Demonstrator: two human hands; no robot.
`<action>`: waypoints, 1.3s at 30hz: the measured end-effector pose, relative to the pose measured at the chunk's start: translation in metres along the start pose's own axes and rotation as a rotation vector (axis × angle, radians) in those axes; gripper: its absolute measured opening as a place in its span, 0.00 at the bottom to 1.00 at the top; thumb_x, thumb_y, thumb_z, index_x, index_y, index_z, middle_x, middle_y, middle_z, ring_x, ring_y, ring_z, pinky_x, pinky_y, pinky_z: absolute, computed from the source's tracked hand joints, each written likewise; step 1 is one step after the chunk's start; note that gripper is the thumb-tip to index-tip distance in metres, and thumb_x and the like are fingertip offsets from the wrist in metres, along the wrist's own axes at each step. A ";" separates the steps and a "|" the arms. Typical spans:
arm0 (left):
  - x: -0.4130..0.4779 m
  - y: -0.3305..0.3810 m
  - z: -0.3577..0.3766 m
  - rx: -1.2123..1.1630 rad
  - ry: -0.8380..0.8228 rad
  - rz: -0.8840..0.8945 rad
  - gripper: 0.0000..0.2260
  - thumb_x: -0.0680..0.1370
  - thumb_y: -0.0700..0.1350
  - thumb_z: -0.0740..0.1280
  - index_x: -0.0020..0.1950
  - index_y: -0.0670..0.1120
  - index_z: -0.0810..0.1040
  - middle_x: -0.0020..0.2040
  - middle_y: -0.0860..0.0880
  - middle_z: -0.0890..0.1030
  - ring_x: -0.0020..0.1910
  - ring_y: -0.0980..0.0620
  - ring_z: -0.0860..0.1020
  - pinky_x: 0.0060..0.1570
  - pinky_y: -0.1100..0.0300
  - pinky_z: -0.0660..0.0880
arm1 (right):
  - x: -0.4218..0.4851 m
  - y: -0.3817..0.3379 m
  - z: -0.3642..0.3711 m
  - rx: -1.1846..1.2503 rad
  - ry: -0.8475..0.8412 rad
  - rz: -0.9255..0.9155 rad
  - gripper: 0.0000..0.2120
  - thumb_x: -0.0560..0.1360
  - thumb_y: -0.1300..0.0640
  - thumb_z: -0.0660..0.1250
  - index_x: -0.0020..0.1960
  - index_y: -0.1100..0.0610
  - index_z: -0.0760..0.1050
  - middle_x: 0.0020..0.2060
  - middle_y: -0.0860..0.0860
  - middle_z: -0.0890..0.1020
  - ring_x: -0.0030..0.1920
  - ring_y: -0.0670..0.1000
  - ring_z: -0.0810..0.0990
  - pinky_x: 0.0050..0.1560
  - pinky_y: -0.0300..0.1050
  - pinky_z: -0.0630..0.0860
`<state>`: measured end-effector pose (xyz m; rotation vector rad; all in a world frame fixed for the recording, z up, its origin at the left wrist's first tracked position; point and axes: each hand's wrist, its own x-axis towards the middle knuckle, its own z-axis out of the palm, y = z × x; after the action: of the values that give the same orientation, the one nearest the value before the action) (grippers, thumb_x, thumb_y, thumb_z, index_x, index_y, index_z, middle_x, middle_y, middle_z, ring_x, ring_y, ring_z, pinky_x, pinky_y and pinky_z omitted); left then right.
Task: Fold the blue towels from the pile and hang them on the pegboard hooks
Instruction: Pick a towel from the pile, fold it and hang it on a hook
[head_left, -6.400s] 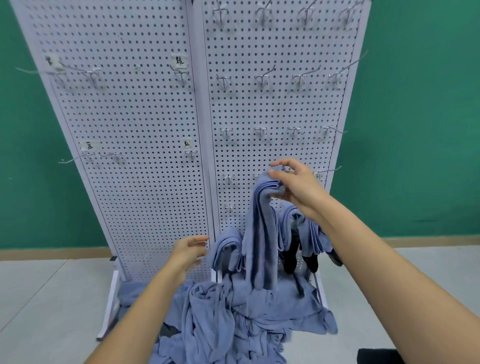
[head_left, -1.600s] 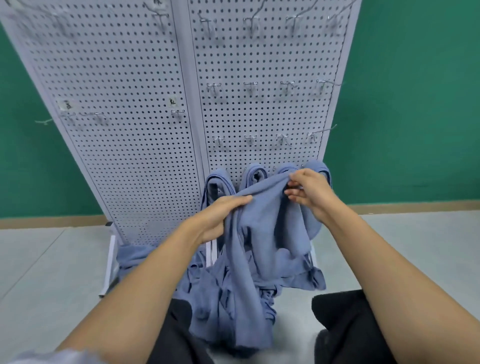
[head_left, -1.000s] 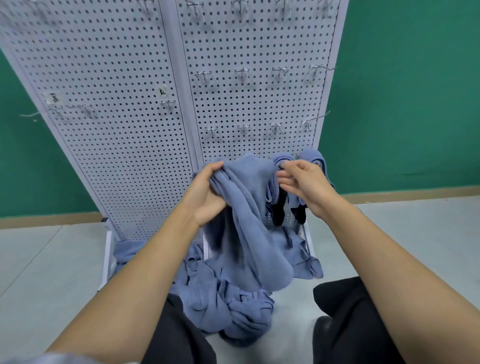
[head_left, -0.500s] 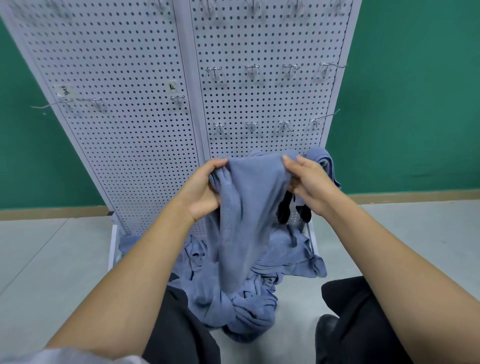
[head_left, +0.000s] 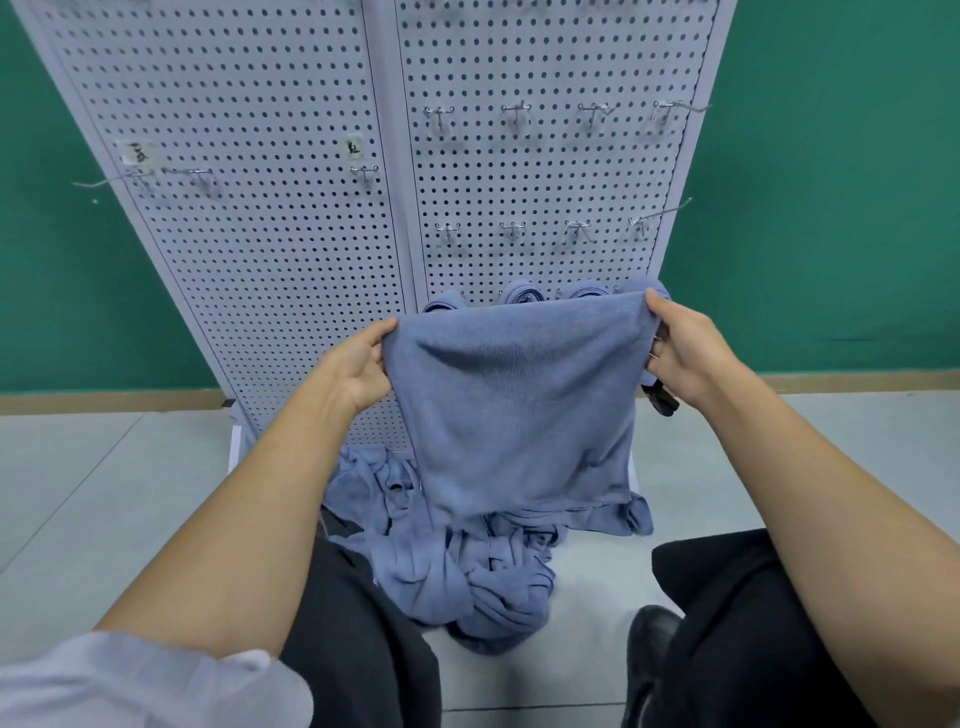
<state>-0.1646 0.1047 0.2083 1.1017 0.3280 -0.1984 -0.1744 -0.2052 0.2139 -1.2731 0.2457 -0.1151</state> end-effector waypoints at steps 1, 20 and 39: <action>0.002 0.000 -0.002 0.006 0.014 0.013 0.06 0.80 0.44 0.63 0.47 0.42 0.77 0.40 0.49 0.81 0.41 0.53 0.78 0.37 0.60 0.77 | 0.002 0.001 -0.001 0.007 0.009 0.010 0.08 0.80 0.53 0.63 0.49 0.58 0.75 0.39 0.50 0.81 0.39 0.47 0.79 0.42 0.40 0.77; 0.010 -0.001 -0.001 0.119 0.192 0.305 0.05 0.77 0.36 0.67 0.49 0.45 0.74 0.43 0.49 0.79 0.40 0.55 0.77 0.44 0.62 0.77 | 0.008 0.006 -0.015 -0.095 0.070 -0.002 0.11 0.75 0.68 0.67 0.48 0.53 0.75 0.44 0.53 0.76 0.36 0.48 0.72 0.38 0.42 0.73; -0.007 0.005 -0.027 0.887 0.045 0.474 0.06 0.79 0.42 0.66 0.42 0.45 0.75 0.38 0.50 0.74 0.38 0.54 0.70 0.43 0.62 0.69 | -0.008 0.007 -0.033 -1.058 0.044 -0.284 0.07 0.77 0.56 0.66 0.43 0.58 0.75 0.42 0.56 0.77 0.41 0.55 0.73 0.39 0.45 0.68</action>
<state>-0.1745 0.1313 0.2037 2.0255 -0.0109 0.1265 -0.1906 -0.2325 0.1995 -2.3590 0.1570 -0.2763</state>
